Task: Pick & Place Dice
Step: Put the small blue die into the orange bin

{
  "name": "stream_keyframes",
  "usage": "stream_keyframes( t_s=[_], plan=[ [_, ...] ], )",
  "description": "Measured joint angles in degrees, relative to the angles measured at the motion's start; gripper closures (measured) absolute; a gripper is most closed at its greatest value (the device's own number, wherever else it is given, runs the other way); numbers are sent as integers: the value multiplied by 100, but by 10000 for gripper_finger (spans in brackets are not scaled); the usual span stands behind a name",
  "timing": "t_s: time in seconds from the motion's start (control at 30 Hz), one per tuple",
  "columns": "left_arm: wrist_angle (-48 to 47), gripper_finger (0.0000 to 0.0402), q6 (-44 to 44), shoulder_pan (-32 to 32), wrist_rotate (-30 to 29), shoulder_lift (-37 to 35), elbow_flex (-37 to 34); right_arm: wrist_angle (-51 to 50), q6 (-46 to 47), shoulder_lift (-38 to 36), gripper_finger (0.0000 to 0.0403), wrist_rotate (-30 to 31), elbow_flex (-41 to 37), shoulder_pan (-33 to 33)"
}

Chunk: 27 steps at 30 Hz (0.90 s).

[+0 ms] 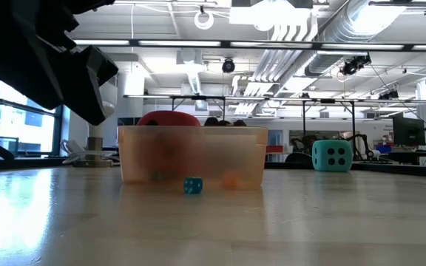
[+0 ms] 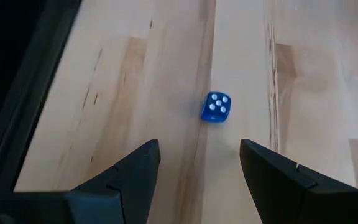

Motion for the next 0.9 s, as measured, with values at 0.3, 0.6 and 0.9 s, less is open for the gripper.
stream_keyframes(
  t_s=[0.3,0.6,0.9],
  plan=[
    [17,192,4,0,-129,0,0,2952,-515,19,184,241,-1336,4],
    [50,192,131,0,-157,0,0,3199,-971,22,184,-61,-1411,-174],
    [48,192,142,0,-162,0,0,3348,-1636,21,184,-652,-1413,-454]
  ],
)
